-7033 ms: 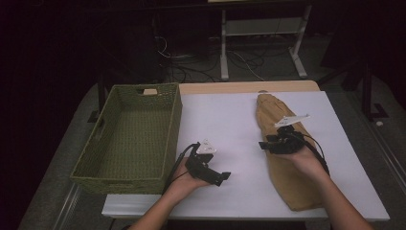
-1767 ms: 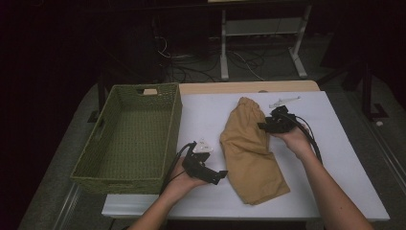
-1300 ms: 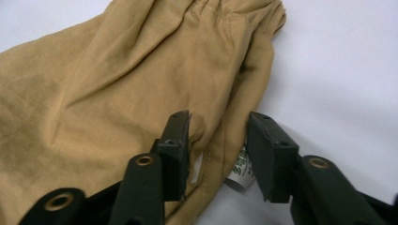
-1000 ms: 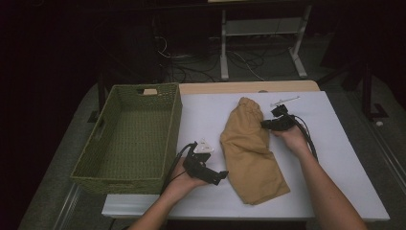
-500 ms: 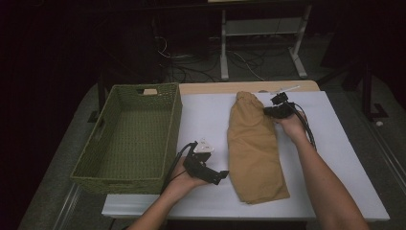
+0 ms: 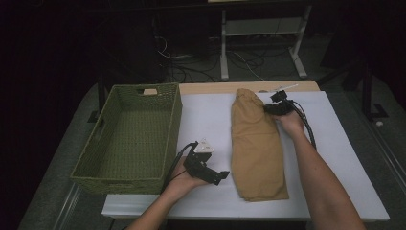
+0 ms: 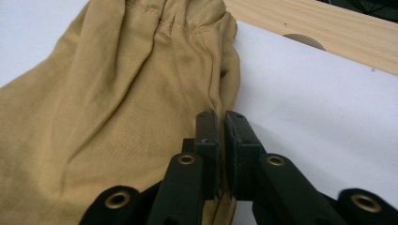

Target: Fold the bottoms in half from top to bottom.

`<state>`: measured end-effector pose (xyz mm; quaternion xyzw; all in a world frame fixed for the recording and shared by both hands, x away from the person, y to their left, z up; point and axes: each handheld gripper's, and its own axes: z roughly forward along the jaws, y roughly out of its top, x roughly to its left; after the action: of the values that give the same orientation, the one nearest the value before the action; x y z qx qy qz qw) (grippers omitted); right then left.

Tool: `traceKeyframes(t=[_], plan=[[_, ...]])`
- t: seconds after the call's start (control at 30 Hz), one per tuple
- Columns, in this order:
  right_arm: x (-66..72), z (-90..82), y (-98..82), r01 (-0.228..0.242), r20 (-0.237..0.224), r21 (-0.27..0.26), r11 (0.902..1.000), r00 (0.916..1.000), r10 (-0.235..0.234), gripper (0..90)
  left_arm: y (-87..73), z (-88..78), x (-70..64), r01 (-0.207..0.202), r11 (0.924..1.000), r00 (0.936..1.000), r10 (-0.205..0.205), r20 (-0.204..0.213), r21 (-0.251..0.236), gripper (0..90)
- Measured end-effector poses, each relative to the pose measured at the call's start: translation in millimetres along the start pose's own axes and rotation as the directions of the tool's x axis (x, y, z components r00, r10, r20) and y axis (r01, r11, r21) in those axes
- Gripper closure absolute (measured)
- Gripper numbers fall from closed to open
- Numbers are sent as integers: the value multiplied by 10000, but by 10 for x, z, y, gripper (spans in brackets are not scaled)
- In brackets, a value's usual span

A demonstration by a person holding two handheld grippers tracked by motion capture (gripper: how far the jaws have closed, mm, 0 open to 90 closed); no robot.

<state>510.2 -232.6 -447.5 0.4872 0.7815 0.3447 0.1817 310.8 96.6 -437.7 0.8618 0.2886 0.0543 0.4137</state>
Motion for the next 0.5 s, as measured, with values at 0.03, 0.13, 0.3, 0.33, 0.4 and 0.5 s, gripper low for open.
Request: traceKeyframes(t=[0.03, 0.13, 0.3, 0.33, 0.4, 0.5], plan=[[-3, -10, 3, -42, -17, 7, 10000, 10000, 42, 792, 0, 0, -1, -26, 10000, 10000, 26, -1, 37, 1], [-22, -68, 2, -379, -196, -143, 9992, 9991, 376, 620, -1, 2, -5, -78, 9999, 10000, 78, 26, 65, 1], [-8, -227, -32, -598, -488, -560, 9966, 9972, 571, 469, -8, 20, -11, -90, 9999, 9999, 89, 113, 103, 1], [1, -261, -44, -608, -594, -540, 9967, 9966, 576, 455, -8, 22, -13, -129, 9998, 9998, 128, 124, 140, 1], [39, -339, -79, -571, -702, -553, 9968, 9961, 532, 434, -9, 29, -25, -146, 9998, 9998, 144, 164, 148, 1], [106, -466, -152, -415, -854, -650, 9970, 9957, 358, 416, -11, 32, -35, -197, 9997, 9996, 194, 201, 169, 1]])
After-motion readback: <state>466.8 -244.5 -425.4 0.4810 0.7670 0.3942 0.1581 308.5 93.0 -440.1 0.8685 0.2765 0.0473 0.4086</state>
